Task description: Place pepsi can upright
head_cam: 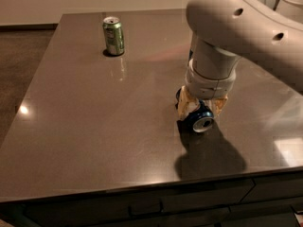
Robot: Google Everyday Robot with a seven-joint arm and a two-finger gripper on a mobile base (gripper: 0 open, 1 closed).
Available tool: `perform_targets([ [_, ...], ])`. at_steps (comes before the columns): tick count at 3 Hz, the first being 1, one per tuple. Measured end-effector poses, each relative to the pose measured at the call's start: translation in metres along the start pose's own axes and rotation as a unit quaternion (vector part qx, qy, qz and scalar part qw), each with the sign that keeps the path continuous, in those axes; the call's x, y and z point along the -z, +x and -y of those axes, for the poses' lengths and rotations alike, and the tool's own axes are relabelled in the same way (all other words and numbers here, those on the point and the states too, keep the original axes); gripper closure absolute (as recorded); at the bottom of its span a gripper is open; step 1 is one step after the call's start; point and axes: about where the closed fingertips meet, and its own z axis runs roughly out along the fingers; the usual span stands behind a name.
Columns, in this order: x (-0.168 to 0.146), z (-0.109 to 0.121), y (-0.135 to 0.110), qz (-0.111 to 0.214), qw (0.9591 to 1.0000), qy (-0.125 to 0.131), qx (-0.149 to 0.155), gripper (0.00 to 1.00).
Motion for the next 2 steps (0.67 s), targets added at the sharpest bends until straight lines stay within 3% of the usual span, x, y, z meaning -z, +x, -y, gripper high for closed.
perform_targets([
  [1,0.007,0.002,-0.002,0.016,0.9995,0.015,-0.022,0.65],
  [2,0.024,0.009,0.0,0.049,0.9943,0.047,-0.081,0.88],
])
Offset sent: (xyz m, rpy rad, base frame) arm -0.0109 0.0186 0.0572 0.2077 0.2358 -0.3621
